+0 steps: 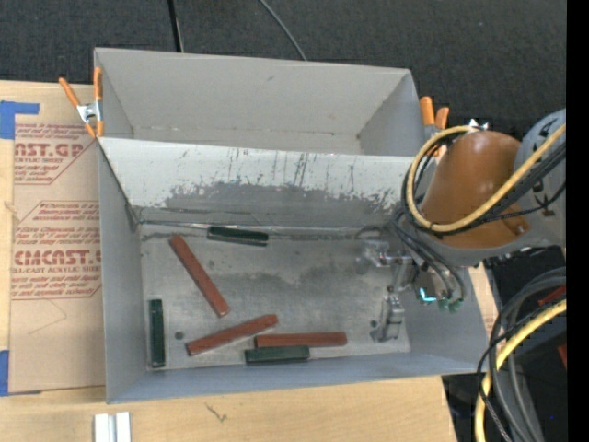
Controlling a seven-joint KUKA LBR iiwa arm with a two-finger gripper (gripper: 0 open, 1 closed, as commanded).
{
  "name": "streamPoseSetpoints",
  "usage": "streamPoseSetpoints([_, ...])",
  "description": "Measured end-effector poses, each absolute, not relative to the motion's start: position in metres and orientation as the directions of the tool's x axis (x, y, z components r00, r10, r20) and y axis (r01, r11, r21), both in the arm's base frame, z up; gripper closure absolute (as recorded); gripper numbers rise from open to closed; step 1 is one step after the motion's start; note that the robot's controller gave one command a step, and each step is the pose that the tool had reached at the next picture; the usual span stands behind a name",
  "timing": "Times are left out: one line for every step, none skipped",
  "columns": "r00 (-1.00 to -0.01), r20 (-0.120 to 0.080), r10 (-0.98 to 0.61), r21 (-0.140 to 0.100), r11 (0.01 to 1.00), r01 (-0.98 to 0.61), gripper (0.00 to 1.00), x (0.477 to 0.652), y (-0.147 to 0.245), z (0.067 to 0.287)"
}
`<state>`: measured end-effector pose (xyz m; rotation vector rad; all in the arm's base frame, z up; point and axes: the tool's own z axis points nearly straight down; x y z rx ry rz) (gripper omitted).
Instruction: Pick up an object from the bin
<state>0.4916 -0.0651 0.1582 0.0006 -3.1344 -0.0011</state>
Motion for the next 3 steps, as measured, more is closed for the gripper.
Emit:
streamPoseSetpoints([-1.0, 0.0, -0.001, 0.0, 1.0, -0.001, 0.0, 0.494, -0.065, 0.162])
streamPoseSetpoints([-0.998, -0.005, -0.059, -0.001, 0.998, -0.059, 0.0, 0.488, -0.006, 0.091])
streamPoseSetpoints([-1.0, -0.004, -0.009, 0.001, 1.0, -0.009, 0.0, 0.49, 0.015, 0.067])
